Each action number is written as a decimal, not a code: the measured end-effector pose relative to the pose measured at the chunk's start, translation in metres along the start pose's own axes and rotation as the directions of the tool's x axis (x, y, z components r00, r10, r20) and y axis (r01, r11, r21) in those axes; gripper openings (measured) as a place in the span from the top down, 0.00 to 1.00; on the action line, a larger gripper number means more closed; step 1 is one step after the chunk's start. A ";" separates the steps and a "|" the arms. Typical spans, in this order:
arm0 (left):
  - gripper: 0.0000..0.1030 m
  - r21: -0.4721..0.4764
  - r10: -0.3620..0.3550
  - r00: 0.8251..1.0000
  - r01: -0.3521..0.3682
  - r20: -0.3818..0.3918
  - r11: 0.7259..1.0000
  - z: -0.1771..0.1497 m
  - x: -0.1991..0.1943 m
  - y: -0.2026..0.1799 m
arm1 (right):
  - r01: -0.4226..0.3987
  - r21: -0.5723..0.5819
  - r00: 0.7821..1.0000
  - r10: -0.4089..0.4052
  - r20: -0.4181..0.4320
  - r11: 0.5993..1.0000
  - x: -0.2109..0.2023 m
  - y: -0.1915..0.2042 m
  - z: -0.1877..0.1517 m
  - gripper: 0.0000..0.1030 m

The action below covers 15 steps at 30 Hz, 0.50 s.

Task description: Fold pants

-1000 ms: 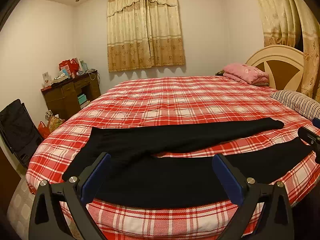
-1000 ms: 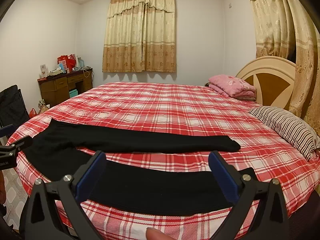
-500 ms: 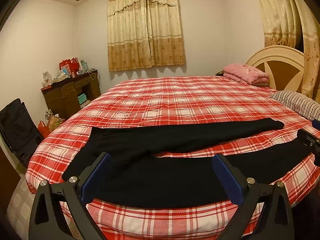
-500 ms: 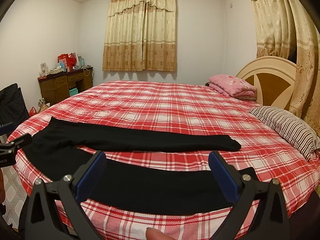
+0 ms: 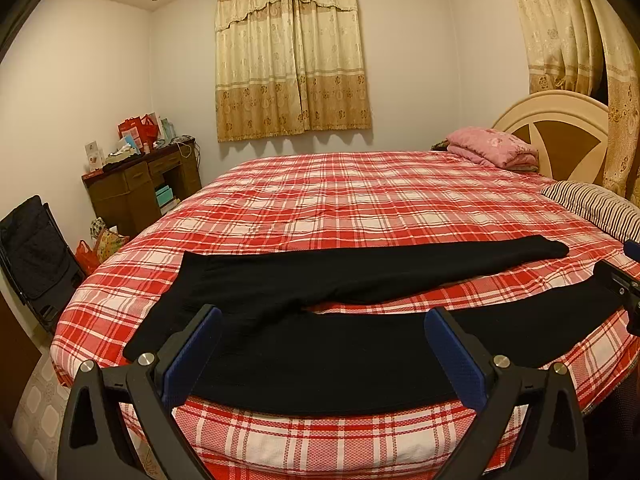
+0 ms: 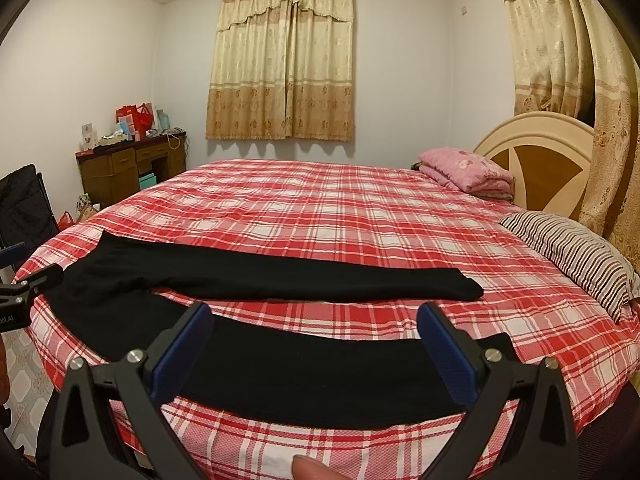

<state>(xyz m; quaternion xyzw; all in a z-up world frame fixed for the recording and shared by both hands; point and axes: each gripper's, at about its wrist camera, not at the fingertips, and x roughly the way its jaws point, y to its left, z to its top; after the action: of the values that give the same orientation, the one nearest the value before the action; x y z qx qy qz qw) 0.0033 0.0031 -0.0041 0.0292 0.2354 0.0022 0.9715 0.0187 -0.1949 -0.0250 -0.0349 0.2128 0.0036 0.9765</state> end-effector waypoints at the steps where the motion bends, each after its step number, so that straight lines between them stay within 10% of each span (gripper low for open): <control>1: 0.01 0.000 0.000 1.000 0.000 0.000 1.000 0.000 0.000 0.000 | 0.000 -0.001 1.000 0.000 0.000 1.000 0.000 0.000 -0.001 0.00; 15: 0.01 -0.002 0.004 1.000 -0.004 -0.005 1.000 -0.002 0.001 0.002 | 0.001 -0.007 1.000 -0.001 -0.009 1.000 0.002 0.001 -0.003 0.00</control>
<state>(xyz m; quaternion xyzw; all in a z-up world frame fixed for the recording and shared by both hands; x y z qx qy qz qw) 0.0036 0.0053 -0.0060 0.0287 0.2378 0.0046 0.9709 0.0188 -0.1942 -0.0288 -0.0385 0.2170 0.0038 0.9754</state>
